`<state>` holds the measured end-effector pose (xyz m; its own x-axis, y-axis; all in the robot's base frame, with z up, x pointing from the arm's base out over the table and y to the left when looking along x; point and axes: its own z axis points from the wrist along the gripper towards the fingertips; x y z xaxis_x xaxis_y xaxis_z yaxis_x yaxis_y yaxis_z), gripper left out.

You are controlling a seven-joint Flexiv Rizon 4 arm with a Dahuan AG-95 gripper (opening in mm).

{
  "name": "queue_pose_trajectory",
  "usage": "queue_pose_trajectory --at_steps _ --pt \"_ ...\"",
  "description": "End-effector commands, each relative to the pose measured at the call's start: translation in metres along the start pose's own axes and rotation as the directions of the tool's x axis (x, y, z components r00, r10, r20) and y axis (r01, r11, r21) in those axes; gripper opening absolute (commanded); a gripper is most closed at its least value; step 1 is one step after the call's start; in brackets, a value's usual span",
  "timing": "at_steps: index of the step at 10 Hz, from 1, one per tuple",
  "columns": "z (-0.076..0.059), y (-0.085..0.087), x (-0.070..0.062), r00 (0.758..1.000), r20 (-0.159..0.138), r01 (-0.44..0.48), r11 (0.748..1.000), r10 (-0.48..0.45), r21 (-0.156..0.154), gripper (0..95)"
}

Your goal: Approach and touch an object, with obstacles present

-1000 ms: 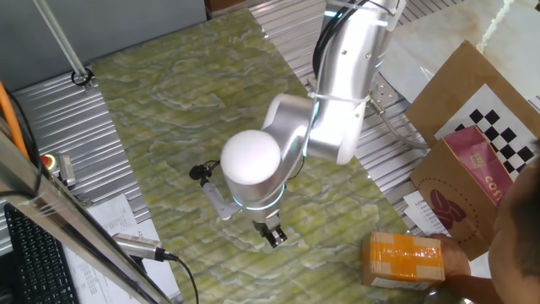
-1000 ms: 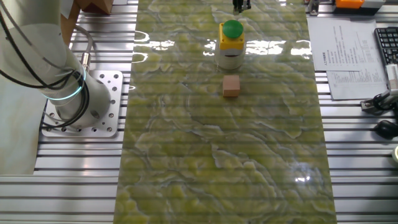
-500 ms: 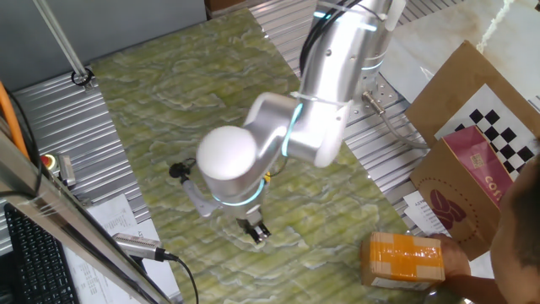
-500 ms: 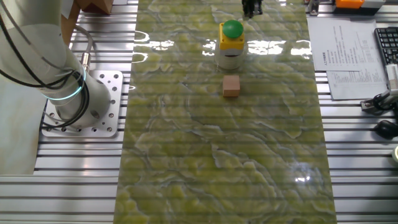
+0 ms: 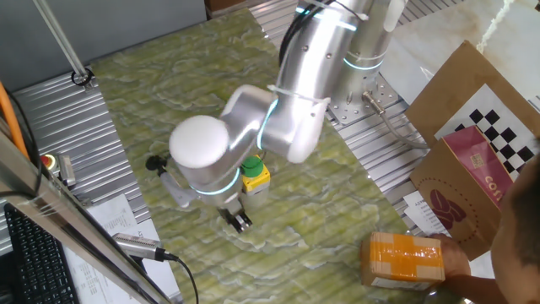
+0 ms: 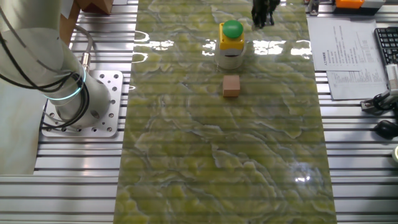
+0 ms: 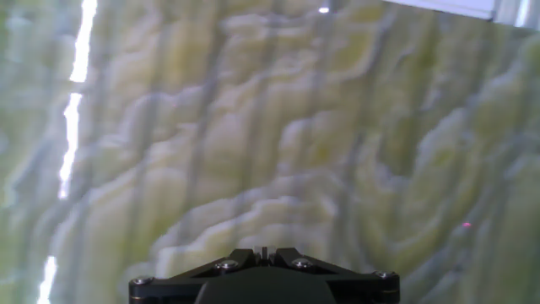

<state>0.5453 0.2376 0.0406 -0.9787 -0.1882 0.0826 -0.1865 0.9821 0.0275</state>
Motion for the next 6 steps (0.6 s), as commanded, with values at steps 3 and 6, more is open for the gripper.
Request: queue_pose_trajectory --at_steps 3,6 --pt "0.005 -0.035 0.001 1.000 -0.002 0.026 1.000 -0.026 0.011 0.0" --pt "0.008 -0.066 0.005 0.998 -0.004 0.063 0.998 -0.063 0.019 0.0"
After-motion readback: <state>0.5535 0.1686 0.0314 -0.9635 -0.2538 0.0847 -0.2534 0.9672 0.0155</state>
